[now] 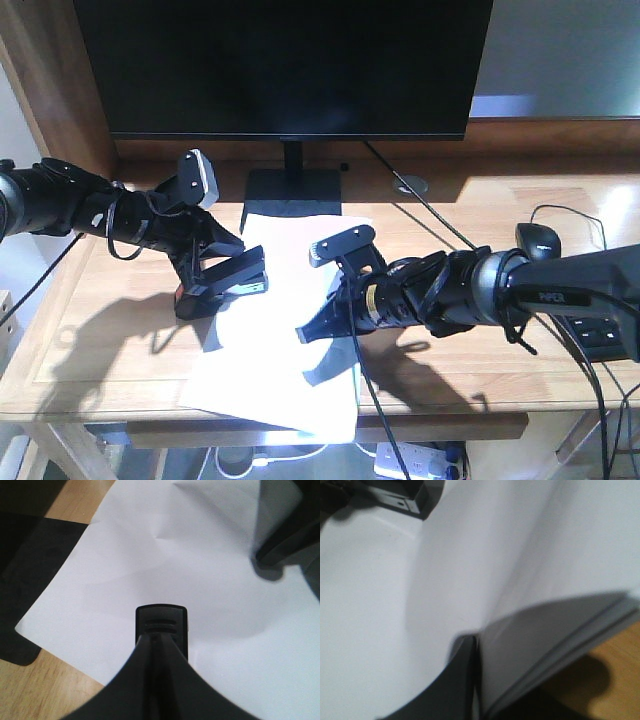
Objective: Grab stapler and paper to desk for stapling
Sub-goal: 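Lower the paper flat onto the desk in front of the stapler, then open the right gripper, release the paper and lift away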
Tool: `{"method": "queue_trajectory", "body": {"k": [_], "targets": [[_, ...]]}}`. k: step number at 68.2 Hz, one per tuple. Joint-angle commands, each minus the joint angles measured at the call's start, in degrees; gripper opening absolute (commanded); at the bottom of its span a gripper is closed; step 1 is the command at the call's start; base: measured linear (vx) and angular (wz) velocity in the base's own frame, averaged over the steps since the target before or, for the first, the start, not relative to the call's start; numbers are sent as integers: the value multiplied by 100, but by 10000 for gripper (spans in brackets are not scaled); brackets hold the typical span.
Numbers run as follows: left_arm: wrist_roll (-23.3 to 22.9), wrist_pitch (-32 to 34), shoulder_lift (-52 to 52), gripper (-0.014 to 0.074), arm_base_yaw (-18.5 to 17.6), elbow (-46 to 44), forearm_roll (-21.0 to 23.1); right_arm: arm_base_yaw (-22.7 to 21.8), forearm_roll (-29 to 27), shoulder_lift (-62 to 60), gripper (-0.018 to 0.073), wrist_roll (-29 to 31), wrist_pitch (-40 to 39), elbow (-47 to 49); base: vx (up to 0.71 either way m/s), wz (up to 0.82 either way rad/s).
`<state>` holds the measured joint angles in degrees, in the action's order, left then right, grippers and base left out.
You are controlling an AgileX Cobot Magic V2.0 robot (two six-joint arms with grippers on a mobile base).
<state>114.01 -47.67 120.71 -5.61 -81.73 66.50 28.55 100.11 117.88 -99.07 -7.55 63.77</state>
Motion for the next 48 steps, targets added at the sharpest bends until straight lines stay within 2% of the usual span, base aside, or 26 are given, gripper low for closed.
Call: {"method": "queue_trajectory", "body": {"k": [1,12,26,35,48], "targets": [[-55,-123,-316,-6,-55,-153,309,6,254,-199,64,-14,303,262,0,0],[-55,-123,-316,-6,-55,-153,309,6,260,-78,165,-79,363,474,0,0],[-55,-123,-316,-6,-55,-153,309,6,255,72,372,-251,579,733,0,0],[-55,-123,-316,-6,-55,-153,309,6,255,93,487,-482,1039,750,0,0],[-55,-123,-316,-6,-55,-153,309,-5,220,36,543,-691,1600,720,0,0]]}}
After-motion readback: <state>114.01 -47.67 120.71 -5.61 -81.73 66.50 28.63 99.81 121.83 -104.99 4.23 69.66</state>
